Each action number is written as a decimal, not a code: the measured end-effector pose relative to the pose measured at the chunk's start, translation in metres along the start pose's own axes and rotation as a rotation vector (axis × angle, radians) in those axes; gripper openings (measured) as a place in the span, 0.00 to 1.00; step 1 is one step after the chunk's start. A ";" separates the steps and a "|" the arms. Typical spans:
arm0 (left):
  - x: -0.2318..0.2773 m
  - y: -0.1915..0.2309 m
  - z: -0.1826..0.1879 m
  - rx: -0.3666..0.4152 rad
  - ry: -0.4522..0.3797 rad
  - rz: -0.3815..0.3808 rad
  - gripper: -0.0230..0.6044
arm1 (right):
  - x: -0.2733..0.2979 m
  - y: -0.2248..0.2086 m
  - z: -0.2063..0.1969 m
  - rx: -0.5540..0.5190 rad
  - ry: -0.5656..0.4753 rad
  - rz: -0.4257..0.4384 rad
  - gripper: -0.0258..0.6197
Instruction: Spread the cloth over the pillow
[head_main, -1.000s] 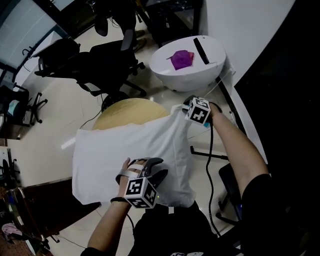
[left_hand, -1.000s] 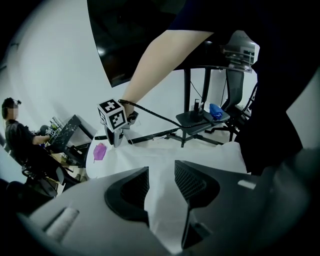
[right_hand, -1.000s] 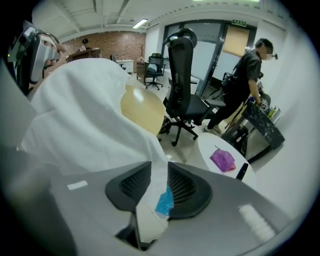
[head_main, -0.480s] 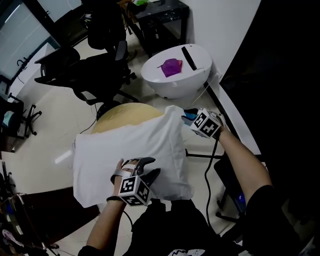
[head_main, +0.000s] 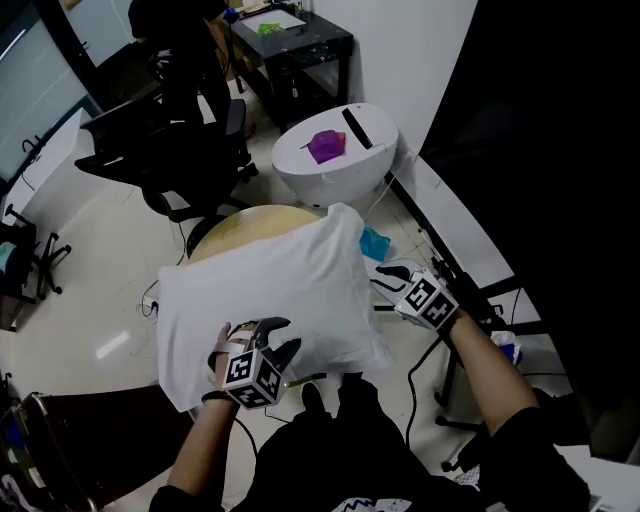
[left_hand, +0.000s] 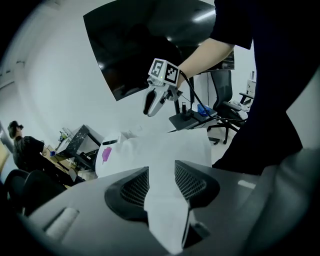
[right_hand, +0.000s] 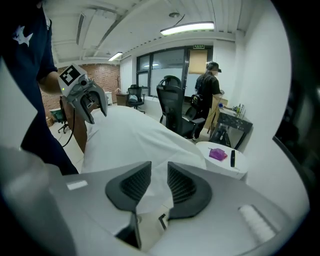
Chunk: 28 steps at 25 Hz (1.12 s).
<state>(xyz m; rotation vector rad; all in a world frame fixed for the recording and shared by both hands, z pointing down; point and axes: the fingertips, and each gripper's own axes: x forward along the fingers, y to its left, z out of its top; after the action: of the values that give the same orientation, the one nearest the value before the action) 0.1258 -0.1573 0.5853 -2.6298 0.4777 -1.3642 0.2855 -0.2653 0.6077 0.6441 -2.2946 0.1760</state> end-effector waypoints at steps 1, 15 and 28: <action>-0.006 -0.005 -0.005 0.004 -0.002 0.001 0.28 | -0.005 0.010 -0.003 0.008 0.004 -0.014 0.22; -0.040 -0.068 -0.109 -0.007 0.136 0.067 0.28 | -0.011 0.146 -0.070 -0.076 0.170 -0.083 0.30; -0.010 -0.077 -0.157 0.033 0.349 0.139 0.26 | 0.010 0.174 -0.131 -0.227 0.288 -0.132 0.22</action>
<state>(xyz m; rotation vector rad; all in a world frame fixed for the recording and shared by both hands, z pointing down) 0.0094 -0.0780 0.6889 -2.2870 0.6585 -1.7715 0.2742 -0.0782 0.7197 0.6069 -1.9530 -0.0525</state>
